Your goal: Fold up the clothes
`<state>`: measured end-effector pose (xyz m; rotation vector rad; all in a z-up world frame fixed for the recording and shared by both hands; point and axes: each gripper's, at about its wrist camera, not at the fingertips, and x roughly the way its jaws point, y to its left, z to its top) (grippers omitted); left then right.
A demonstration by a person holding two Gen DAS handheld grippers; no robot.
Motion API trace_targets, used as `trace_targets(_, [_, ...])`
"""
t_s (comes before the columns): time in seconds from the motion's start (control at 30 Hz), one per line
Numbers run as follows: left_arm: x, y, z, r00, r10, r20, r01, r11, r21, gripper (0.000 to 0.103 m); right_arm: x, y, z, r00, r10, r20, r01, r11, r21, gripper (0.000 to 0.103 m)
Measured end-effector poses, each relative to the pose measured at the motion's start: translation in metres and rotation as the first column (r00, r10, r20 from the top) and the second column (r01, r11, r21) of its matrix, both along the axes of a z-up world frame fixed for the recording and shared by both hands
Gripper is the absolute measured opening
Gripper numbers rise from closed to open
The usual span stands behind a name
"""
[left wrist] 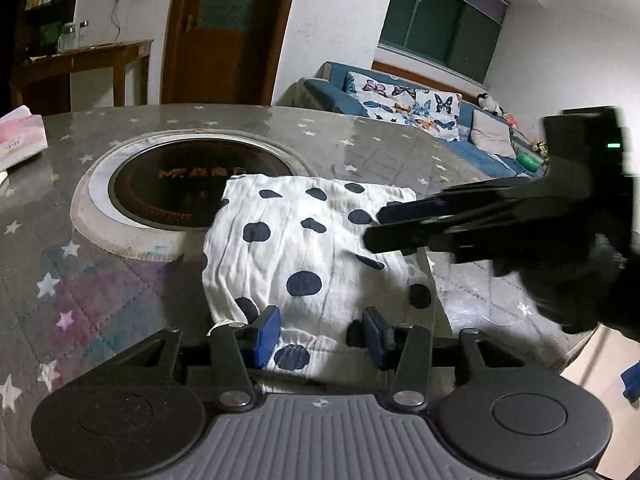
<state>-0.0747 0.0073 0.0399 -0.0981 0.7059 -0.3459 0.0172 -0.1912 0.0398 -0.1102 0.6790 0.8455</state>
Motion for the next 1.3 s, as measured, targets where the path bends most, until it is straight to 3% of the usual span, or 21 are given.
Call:
trace_targets(0.1, [-0.001, -0.001, 0.0, 1.0, -0.002, 0.002, 0.002, 1.0, 0.006, 0.05, 0.014, -0.004, -0.013, 0.998, -0.061, -0.015, 0.059, 0.996, -0.065, 0.047])
trace_targets(0.23, [0.002, 0.0, 0.003, 1.0, -0.001, -0.001, 0.001, 1.0, 0.004, 0.05, 0.024, -0.018, -0.007, 0.993, -0.117, 0.005, 0.117, 0.989, -0.087, 0.047])
trace_targets(0.4, [0.002, -0.003, 0.019, 0.999, -0.009, 0.049, 0.01, 0.999, -0.031, 0.055, 0.043, -0.022, 0.0, 0.99, -0.139, 0.01, 0.139, 0.989, -0.051, 0.047])
trace_targets(0.57, [0.009, -0.005, 0.007, 1.0, 0.003, 0.009, -0.002, 1.0, -0.03, 0.055, 0.061, -0.014, -0.018, 0.987, -0.16, -0.016, 0.158, 0.983, -0.095, 0.047])
trace_targets(0.83, [0.006, -0.007, 0.0, 1.0, 0.008, -0.009, -0.009, 0.999, -0.053, 0.072, 0.061, 0.028, 0.009, 0.999, -0.042, 0.033, 0.045, 0.996, -0.074, 0.047])
trace_targets(1.13, [0.001, -0.01, -0.005, 1.0, 0.007, -0.006, -0.007, 0.997, -0.073, 0.083, 0.076, 0.096, -0.017, 0.997, 0.079, -0.017, -0.08, 0.988, -0.129, 0.045])
trace_targets(1.3, [-0.002, -0.012, -0.005, 1.0, 0.0, 0.002, 0.0, 0.997, -0.076, 0.087, 0.078, 0.097, -0.017, 0.997, 0.068, -0.024, -0.071, 0.991, -0.113, 0.045])
